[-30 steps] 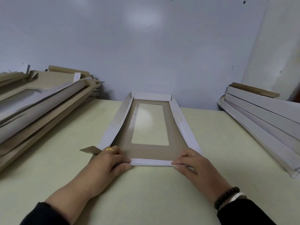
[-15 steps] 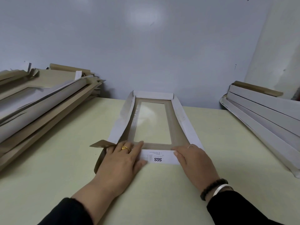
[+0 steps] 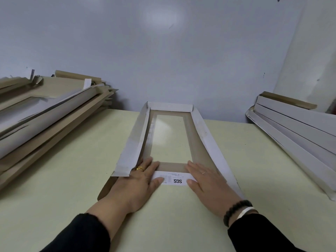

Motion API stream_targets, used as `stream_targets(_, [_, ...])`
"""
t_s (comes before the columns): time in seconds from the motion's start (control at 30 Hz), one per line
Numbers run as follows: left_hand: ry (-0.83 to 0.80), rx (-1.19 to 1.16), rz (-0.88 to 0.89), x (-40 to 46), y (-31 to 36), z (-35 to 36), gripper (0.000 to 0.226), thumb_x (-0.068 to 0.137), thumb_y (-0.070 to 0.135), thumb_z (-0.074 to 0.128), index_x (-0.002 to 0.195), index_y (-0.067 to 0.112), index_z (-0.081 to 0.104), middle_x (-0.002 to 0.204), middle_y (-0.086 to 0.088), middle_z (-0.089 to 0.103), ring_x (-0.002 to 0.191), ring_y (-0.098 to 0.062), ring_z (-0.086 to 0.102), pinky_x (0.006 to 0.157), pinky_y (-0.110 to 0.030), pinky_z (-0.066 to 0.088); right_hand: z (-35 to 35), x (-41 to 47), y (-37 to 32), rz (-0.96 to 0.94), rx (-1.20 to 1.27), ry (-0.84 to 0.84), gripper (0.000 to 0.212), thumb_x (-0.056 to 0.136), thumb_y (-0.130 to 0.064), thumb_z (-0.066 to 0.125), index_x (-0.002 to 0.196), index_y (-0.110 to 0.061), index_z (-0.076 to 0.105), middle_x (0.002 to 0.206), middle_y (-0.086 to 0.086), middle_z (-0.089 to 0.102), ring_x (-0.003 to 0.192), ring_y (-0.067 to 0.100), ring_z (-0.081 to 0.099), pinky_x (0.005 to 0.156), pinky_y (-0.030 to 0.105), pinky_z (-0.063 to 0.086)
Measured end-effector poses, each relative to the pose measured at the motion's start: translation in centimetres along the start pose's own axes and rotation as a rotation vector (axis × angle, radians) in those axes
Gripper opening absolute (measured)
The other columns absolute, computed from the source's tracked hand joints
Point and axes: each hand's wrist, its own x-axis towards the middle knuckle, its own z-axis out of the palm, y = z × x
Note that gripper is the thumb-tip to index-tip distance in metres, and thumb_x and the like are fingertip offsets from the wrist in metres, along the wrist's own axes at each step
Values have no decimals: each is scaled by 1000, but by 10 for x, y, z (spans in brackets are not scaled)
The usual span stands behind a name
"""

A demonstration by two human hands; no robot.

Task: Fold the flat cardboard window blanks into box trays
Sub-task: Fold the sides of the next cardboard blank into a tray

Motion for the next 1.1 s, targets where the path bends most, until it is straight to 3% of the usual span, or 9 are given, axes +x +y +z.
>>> stream_targets(0.13, [80, -31, 23, -1, -2, -1, 56, 94, 54, 31, 145, 35, 20, 154, 18, 7, 141, -1, 5, 112, -23, 12, -3, -2, 2, 9, 85, 45, 48, 98, -38, 34, 144, -26, 26, 153, -12, 19, 139, 1, 12, 107, 15, 3])
stream_targets(0.2, [136, -55, 36, -3, -4, -4, 51, 92, 54, 40, 139, 37, 33, 151, 17, 21, 138, -3, 20, 106, -21, 26, -9, -5, 1, 61, 160, 114, 47, 94, -39, 47, 137, -23, 40, 142, -8, 41, 131, 7, 34, 105, 18, 24])
stream_targets(0.33, [257, -37, 93, -9, -4, -12, 34, 87, 50, 52, 116, 33, 56, 125, 21, 47, 111, 1, 44, 76, -19, 40, -21, -13, -5, 66, 78, 297, 27, 83, -41, 61, 105, -24, 57, 86, -15, 51, 87, 12, 52, 65, 21, 29])
stream_targets(0.57, [285, -72, 153, -25, 1, -21, 62, 83, 63, 19, 87, 24, 67, 90, 8, 64, 86, -6, 55, 77, -27, 43, -27, -25, -15, -106, -25, 369, 33, 69, -32, 79, 64, -9, 56, 58, -5, 54, 53, 20, 54, 47, 22, 35])
stream_targets(0.67, [263, -101, 167, -31, -1, -21, 39, 90, 51, 42, 88, 24, 69, 97, 9, 66, 90, -7, 57, 78, -25, 43, -26, -28, -13, -69, 42, 332, 47, 82, -55, 48, 73, -9, 57, 74, -1, 62, 74, 18, 58, 62, 31, 45])
stream_targets(0.73, [227, -158, 160, -33, -2, -23, 25, 86, 47, 56, 96, 28, 69, 105, 17, 61, 97, -2, 55, 82, -18, 41, -25, -28, -11, -64, 38, 324, 39, 85, -52, 48, 77, -14, 54, 83, -5, 62, 81, 13, 55, 66, 23, 42])
stream_targets(0.83, [188, -107, 174, -33, -1, -22, 42, 85, 46, 59, 125, 40, 49, 107, 24, 48, 102, 3, 44, 83, -11, 34, -25, -27, -13, -61, 59, 280, 28, 83, -50, 55, 92, -23, 52, 79, -18, 45, 75, 4, 41, 60, 15, 32])
stream_targets(0.93, [195, -65, 178, -31, 0, -21, 51, 86, 44, 58, 133, 39, 38, 105, 19, 42, 104, -1, 40, 84, -14, 33, -22, -24, -13, -80, 15, 210, 31, 85, -51, 51, 106, -29, 53, 94, -21, 44, 92, 3, 42, 75, 17, 32])
stream_targets(1.1, [248, 37, 241, -34, 6, -23, 38, 90, 42, 52, 127, 33, 49, 104, 14, 44, 105, -6, 44, 79, -15, 33, -23, -22, -19, -92, 77, 198, 15, 83, -36, 62, 82, -21, 57, 83, -13, 47, 85, 13, 49, 79, 27, 40])
